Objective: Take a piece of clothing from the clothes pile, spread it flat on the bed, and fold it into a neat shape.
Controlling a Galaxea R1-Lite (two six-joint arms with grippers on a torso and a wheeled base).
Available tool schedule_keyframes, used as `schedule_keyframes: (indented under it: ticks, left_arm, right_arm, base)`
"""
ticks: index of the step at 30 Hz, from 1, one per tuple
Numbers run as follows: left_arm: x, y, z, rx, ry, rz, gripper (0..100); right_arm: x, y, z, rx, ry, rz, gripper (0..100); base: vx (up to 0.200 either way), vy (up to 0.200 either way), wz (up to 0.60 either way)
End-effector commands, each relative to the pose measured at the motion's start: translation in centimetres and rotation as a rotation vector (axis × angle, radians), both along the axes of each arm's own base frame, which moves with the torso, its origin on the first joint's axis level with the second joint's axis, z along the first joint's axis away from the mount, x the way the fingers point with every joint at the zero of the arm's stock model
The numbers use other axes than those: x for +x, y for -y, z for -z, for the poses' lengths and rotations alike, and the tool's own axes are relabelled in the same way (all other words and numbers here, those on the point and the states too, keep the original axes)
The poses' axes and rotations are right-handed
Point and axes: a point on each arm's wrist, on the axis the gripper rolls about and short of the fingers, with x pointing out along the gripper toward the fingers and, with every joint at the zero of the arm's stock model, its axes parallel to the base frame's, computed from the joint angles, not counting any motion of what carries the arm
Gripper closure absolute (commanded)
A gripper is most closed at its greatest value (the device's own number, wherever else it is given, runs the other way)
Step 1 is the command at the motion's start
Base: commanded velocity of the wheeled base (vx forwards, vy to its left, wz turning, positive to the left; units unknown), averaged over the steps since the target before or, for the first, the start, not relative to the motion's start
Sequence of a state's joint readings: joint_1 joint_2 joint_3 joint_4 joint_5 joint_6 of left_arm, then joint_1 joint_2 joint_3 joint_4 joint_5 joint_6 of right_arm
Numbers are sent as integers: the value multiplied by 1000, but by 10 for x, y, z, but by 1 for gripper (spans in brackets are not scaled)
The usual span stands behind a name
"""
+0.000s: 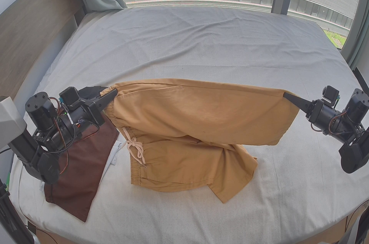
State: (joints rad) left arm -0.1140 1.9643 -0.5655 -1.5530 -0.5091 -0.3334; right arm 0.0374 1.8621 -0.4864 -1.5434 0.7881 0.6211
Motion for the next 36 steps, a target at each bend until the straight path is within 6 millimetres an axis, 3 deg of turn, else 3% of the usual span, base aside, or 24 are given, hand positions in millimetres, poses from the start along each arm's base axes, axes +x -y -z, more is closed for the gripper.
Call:
schedule_keyframes:
  ticks: [1,19,36]
  left_arm:
    - [0,1,2,-1,-8,5,100]
    - [17,2,13,-10,-25,-3,100]
    - [74,4,33,-99,-23,-87,100]
  right_arm:
    - [4,-5,-5,8,23,6,100]
    - [45,-9,11,11,24,21,100]
    - [90,-10,15,34,74,21,100]
  base:
    - [0,0,0]
    - [0,0,0]
    - [0,0,0]
